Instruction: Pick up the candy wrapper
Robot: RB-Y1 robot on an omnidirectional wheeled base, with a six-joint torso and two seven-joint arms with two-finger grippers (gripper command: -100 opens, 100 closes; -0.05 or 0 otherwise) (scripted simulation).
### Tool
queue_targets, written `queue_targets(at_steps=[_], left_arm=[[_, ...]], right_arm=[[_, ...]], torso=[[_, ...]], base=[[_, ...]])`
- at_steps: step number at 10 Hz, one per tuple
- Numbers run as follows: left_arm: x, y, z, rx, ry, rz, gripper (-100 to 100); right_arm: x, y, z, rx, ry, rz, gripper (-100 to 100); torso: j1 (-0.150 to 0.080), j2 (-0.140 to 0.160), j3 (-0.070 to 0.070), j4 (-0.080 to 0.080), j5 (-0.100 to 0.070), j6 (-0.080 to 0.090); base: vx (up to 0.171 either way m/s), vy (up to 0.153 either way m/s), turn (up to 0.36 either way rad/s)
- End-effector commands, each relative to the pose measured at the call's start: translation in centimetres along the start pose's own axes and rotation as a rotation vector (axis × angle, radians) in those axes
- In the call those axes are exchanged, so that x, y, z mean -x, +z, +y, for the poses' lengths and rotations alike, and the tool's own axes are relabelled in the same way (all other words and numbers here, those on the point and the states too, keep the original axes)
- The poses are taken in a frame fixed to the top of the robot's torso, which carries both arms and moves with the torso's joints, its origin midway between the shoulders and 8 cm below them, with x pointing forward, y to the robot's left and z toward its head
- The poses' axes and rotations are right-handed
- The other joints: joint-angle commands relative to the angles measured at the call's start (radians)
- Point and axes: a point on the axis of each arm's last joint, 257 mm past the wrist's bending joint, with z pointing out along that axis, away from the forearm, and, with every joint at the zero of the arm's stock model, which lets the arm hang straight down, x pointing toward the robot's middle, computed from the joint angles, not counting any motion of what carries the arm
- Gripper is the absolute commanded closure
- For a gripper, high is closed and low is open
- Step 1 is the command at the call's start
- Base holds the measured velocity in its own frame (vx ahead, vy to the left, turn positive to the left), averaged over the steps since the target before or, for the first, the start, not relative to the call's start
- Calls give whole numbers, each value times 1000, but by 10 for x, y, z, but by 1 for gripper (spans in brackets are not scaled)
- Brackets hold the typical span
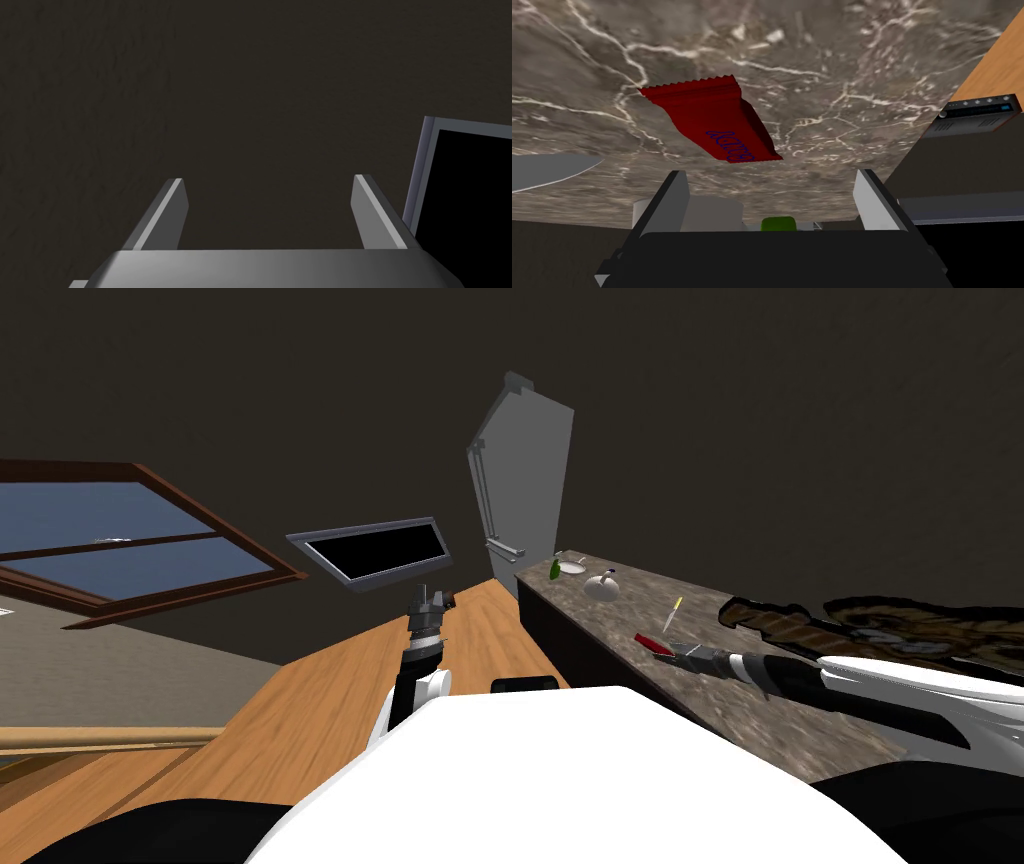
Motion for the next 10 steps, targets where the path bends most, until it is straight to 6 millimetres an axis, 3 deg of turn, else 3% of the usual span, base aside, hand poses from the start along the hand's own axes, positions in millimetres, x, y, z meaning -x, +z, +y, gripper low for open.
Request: queue_targets(at_steps=[1, 4, 5, 6, 8, 9, 10], left_arm=[[0, 0, 0, 0, 0, 0, 0], [0, 0, 0, 0, 0, 0, 0], [0, 0, 0, 0, 0, 0, 0], [0, 0, 0, 0, 0, 0, 0], [0, 0, 0, 0, 0, 0, 0], [0, 0, 0, 0, 0, 0, 0], [0, 0, 0, 0, 0, 0, 0]], right_arm=[[-21, -10, -13, -19, -60, 86, -100], [-62, -34, -31, -36, -143, 232, -100], [-62, -34, -31, -36, -143, 232, -100], [-85, -50, -39, -38, -181, 313, -100], [-106, -65, -46, -37, -213, 386, -100], [-99, -58, -43, -37, -204, 359, -100], [-100, -59, -43, -38, -205, 364, 0]], torso=[[0, 0, 0, 0, 0, 0], [3, -1, -1, 0, 0, 0], [2, 1, 0, 0, 0, 0], [0, 4, 2, 1, 0, 0], [0, 4, 2, 1, 0, 0], [1, 4, 2, 1, 0, 0], [-1, 7, 4, 1, 0, 0]], base=[[201, 94, 27], [161, 92, 26], [83, 39, -3], [92, 43, 34], [115, 59, 23], [48, 35, 2], [9, 6, 0]])
